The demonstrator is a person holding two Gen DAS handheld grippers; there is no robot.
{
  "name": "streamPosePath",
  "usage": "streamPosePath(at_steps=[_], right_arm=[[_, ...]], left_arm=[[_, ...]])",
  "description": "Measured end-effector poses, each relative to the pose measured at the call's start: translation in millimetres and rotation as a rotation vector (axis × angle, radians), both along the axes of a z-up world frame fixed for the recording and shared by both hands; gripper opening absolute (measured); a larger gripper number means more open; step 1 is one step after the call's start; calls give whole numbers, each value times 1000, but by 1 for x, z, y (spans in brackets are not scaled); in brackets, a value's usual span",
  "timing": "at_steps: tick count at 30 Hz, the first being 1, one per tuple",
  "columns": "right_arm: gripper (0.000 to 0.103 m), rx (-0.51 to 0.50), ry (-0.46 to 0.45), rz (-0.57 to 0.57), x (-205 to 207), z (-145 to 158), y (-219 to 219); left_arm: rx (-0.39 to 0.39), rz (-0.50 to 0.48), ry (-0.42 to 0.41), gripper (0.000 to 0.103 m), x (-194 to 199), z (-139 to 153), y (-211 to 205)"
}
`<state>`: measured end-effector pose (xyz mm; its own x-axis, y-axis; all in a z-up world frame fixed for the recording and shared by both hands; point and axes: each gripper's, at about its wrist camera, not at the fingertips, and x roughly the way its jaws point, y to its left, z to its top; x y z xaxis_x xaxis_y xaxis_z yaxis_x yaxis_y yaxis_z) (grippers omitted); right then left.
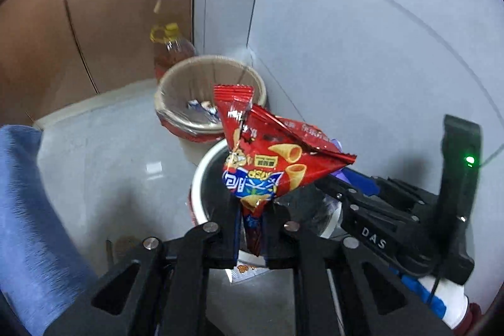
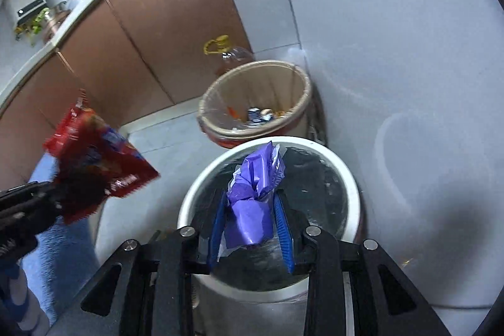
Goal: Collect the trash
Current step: 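Carry both items to the black-lined bin and open both tools to drop them, then move both tools back over the table toward the remaining trash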
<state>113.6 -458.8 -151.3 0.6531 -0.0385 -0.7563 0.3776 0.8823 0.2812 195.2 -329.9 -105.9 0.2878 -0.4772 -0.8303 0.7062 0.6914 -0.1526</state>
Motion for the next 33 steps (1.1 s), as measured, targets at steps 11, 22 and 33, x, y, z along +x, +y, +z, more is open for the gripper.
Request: streamPosePath(at_steps=[11,22,33], right_arm=[[50,-33,13,-50,-10,-5,-7],[52,-47,18,-55,-27,-1,9],[53,-54,-8,-52,-39,10,16]], left_arm=[[-42,5,143,14,23,-19,-9],[-69,2,198,28,22,-18,-15],[-127,19,128,43,8,10,-1]])
